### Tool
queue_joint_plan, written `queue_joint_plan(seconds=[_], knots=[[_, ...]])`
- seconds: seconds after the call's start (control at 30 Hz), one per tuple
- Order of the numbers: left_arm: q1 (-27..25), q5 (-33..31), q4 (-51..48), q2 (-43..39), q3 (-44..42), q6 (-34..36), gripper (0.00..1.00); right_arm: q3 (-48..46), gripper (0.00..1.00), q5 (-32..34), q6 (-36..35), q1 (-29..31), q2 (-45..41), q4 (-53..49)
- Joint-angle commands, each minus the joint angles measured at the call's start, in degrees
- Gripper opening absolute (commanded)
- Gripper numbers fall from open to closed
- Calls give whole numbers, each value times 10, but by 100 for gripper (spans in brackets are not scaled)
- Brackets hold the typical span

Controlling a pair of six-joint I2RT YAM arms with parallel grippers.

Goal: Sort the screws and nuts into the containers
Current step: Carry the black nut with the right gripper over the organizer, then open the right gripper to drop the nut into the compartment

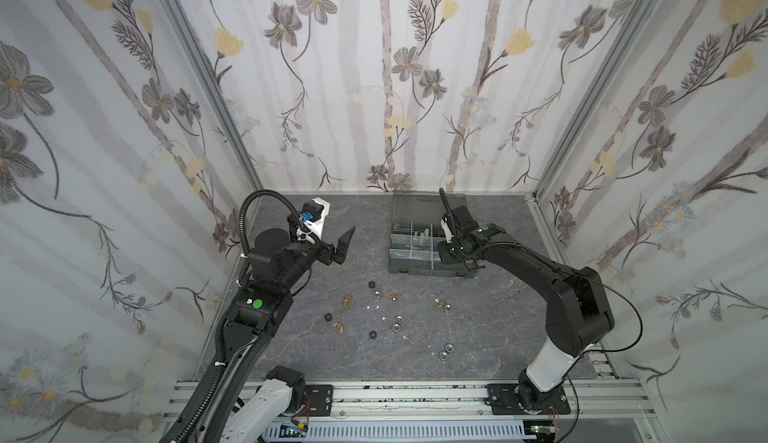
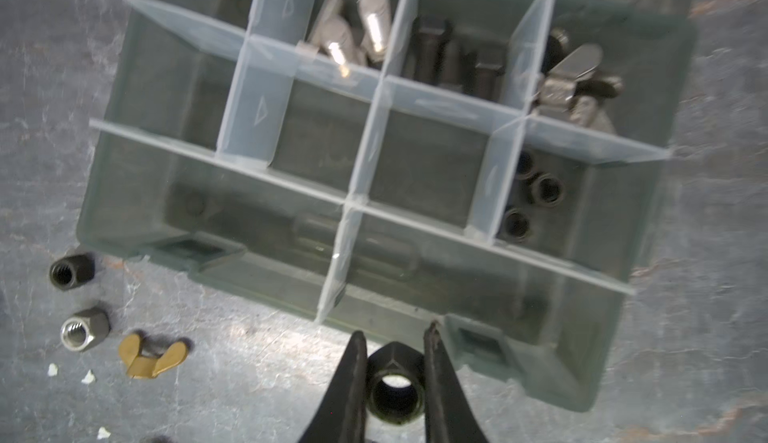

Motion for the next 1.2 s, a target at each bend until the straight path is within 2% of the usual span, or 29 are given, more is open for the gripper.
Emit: queue_joint_plan(seconds=[0.0, 0.3, 0.73, 1.0, 1.17], knots=[[0, -1, 20, 4, 10, 8, 100, 24, 17, 17, -38, -22, 18, -19], [0, 1, 21, 18, 15, 8, 100, 62, 17, 28, -55, -61, 103, 4], [1, -3, 18, 38, 21, 9, 100, 77, 18, 34, -55, -74, 153, 36], [0, -5, 17, 33, 24, 11, 100, 87, 35, 41, -63, -75, 144, 32], [0, -8, 17, 16, 18, 18, 100, 97, 35, 42, -53, -54, 125, 6]])
